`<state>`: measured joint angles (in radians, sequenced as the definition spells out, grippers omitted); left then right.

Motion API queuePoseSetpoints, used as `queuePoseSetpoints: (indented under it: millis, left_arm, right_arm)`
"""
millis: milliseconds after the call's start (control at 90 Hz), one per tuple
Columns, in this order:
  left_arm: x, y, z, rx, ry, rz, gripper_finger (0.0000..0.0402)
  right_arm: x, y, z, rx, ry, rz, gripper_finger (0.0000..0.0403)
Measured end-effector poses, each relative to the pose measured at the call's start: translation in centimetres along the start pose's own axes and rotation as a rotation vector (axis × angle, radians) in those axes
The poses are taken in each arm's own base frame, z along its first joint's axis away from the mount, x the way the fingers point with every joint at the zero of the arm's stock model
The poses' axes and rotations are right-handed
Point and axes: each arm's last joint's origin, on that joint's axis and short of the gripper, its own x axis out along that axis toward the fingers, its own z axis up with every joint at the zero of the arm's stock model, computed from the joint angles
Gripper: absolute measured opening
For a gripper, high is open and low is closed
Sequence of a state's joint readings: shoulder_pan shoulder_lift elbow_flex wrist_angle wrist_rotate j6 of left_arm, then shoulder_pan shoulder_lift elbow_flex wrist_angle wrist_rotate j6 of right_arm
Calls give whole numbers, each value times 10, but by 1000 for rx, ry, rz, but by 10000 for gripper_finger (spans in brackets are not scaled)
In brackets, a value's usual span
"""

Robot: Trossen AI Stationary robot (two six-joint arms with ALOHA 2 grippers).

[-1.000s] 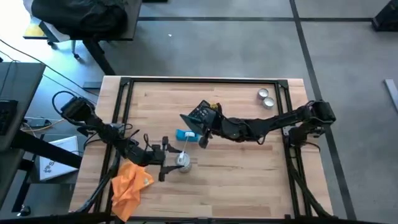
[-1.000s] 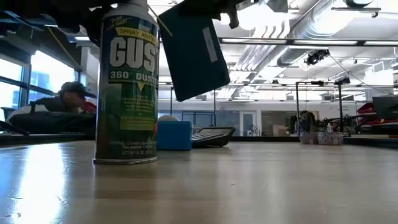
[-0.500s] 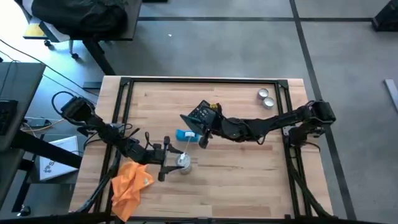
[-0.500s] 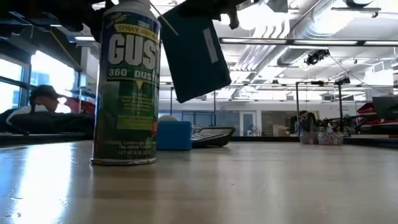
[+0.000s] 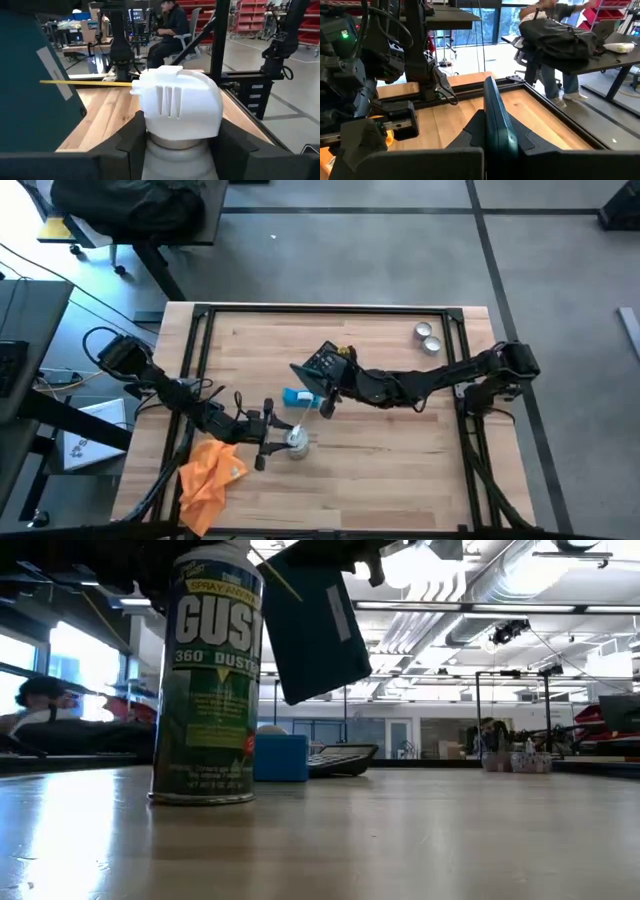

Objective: Apply microfiber cloth
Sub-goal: Spray the cellphone using the white spray bottle

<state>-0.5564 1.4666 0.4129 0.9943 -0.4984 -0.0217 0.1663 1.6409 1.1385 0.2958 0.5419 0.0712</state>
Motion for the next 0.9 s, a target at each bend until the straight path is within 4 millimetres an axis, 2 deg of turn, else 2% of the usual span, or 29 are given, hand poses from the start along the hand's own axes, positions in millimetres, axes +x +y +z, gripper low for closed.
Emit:
queuePoseSetpoints:
  millis: [156, 322, 422, 633, 800, 900]
  left_arm:
    - [0, 0, 0, -1, 1, -6, 150]
    - [-1, -3, -1, -30, 7, -29, 227]
    - [-3, -5, 1, -46, 4, -39, 252]
    - [-8, -8, 6, -37, -20, -32, 257]
    - [-7, -7, 8, -14, -30, -2, 257]
    - [-3, 1, 8, -26, -27, 0, 254]
  right_arm:
    - [-1, 1, 0, -1, 0, 4, 1]
    - [-5, 4, 0, -18, 7, -11, 1]
    - [-14, 5, 5, -44, 9, -53, 1]
    - [-32, 8, 16, -53, 9, -46, 1]
    - [-39, 14, 11, -66, 45, -66, 1]
    - [-42, 18, 5, -43, 76, -56, 1]
